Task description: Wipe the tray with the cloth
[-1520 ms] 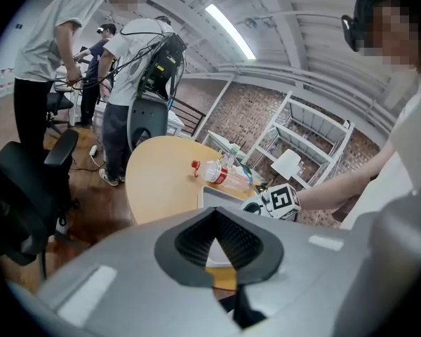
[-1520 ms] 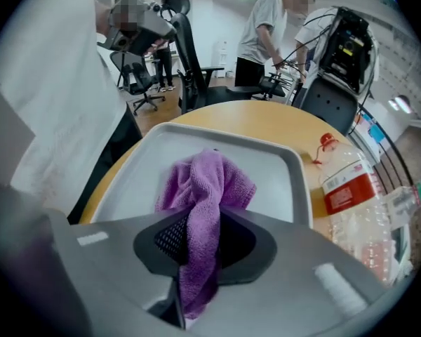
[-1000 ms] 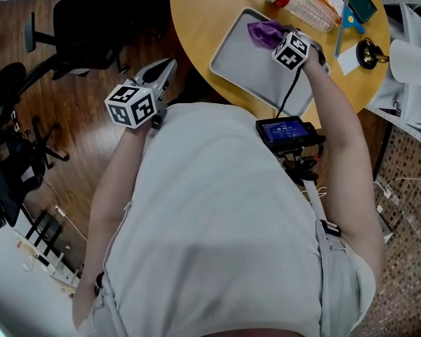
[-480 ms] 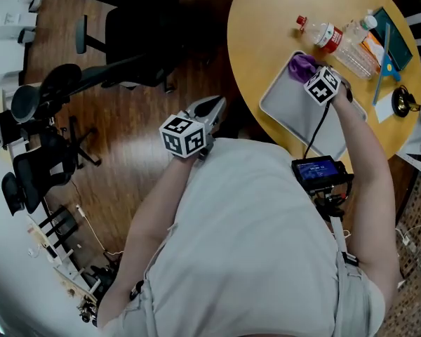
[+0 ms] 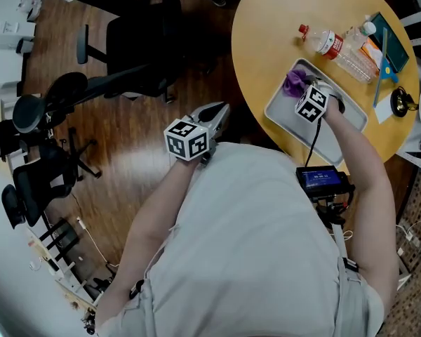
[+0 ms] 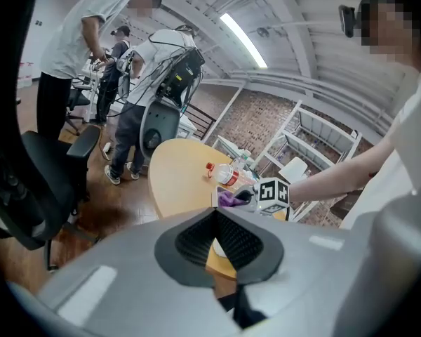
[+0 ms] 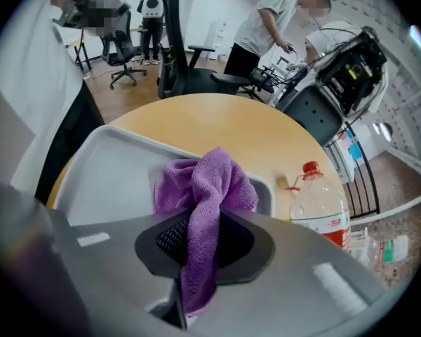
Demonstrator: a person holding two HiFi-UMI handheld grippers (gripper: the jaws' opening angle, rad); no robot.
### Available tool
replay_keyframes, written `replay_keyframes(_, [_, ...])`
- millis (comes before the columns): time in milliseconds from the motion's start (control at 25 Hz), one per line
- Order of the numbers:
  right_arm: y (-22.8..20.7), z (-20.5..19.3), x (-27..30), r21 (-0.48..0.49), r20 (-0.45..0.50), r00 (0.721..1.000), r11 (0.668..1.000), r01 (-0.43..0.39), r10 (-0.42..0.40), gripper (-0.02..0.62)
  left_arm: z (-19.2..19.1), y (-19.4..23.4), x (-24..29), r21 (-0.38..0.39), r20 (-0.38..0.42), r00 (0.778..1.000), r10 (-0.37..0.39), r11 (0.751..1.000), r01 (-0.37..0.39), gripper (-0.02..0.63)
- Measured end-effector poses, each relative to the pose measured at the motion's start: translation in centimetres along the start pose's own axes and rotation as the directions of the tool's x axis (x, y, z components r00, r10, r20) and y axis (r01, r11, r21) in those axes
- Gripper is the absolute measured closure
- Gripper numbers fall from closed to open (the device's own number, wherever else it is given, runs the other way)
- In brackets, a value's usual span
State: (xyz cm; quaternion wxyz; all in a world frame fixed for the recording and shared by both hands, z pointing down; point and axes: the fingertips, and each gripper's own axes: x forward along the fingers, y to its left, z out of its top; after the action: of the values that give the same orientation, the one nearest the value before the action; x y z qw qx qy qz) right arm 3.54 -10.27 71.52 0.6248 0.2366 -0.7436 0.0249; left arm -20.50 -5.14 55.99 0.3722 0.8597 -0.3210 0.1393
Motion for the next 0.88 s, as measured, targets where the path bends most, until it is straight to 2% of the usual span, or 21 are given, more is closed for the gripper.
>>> replay_keyframes(160, [5.2, 1.8, -1.0, -0.068, 0.031, 0.998, 0.996, -0.057, 0.059, 0.540, 0.7, -0.1, 0.6, 0.026, -0.018, 0.998, -0.061, 0.998, 0.062, 0.606])
replay_keyframes(400, [10.1, 2.9, -1.9, -0.080, 0.063, 0.986, 0.986, -0.148, 0.153, 0.538, 1.3, 0.0, 1.6, 0.057, -0.067, 0.989, -0.128, 0.990, 0.132, 0.606])
replay_keyframes(640, [13.4, 4.2, -2.6, -0.065, 0.076, 0.985, 0.987, -0.149, 0.154, 0.538, 2.1, 0.2, 1.9, 0.098, -0.112, 0.973, -0.201, 0.972, 0.212, 0.606])
replay_keyframes(880, [13.3, 4.0, -2.3, -0.017, 0.065, 0.994, 0.996, -0.084, 0.085, 0.538, 2.9, 0.0, 3.5, 0.146, -0.173, 0.946, -0.273, 0.943, 0.298, 0.606])
